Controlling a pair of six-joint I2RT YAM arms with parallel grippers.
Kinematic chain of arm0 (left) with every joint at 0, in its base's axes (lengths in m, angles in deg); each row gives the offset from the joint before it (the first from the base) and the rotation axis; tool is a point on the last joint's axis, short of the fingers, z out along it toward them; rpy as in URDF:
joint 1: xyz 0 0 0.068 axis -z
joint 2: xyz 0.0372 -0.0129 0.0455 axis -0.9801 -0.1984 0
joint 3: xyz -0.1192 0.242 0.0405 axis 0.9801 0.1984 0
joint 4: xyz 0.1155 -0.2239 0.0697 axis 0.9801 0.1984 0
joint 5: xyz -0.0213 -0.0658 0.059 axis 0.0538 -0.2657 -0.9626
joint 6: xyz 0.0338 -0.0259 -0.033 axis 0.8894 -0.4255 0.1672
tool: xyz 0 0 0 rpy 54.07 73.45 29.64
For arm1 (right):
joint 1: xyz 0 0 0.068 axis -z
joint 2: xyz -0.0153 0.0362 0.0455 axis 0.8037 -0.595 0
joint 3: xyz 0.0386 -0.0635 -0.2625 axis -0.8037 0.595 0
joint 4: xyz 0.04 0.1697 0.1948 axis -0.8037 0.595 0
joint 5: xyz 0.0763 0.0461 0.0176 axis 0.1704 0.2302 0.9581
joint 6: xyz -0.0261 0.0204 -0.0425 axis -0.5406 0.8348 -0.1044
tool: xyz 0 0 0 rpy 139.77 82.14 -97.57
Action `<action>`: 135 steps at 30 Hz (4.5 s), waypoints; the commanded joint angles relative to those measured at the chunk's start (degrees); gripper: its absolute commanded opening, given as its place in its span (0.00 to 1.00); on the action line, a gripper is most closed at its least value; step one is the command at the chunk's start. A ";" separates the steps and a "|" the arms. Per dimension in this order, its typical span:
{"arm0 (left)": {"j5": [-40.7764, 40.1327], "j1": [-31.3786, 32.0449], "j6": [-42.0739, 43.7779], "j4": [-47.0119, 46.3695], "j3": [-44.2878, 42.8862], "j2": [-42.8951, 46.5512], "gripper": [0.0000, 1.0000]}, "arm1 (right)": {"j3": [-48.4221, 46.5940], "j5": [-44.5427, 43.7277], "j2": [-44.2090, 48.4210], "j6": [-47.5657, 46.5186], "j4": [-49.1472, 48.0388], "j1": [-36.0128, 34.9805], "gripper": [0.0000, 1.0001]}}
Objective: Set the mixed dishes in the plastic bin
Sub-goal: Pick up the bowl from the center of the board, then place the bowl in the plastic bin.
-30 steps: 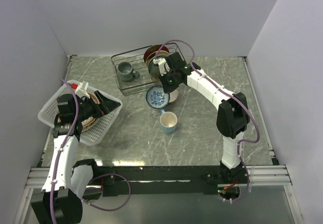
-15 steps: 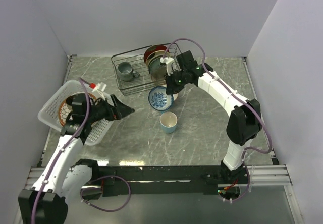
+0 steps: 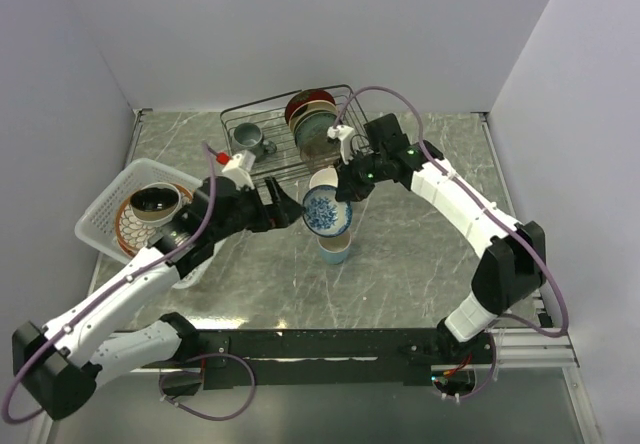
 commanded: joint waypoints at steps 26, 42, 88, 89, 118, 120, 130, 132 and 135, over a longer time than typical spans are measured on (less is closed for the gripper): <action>-40.05 22.72 -13.47 19.97 -29.18 -27.83 0.86 | 10.03 7.34 16.09 2.24 -10.10 5.35 0.00; -40.23 23.43 -12.78 24.72 -30.86 -28.55 0.01 | 13.28 6.37 20.40 1.98 -12.38 6.41 0.43; -3.67 -46.52 3.66 15.40 -12.22 -0.68 0.01 | 45.63 17.89 50.81 11.55 -39.90 33.04 1.00; -2.97 -48.27 3.75 15.14 -12.22 -0.94 0.01 | 45.72 17.89 50.90 11.55 -39.98 33.13 1.00; -3.40 -63.06 -0.73 13.11 -8.61 -13.33 0.08 | 45.36 18.50 51.16 11.82 -39.46 33.57 1.00; -3.84 -63.14 -0.47 13.99 -8.97 -14.21 0.13 | 45.36 18.33 51.34 11.73 -39.54 33.57 1.00; -4.90 -63.50 0.50 15.23 -8.79 -14.56 0.43 | 45.36 17.97 51.16 11.47 -39.37 33.65 1.00; -4.81 -63.58 0.41 15.32 -8.79 -14.48 0.43 | 45.36 17.89 51.16 11.38 -39.37 33.66 1.00; -4.54 -63.58 0.24 15.40 -9.05 -14.30 0.50 | 45.28 17.89 51.34 11.38 -39.28 33.74 1.00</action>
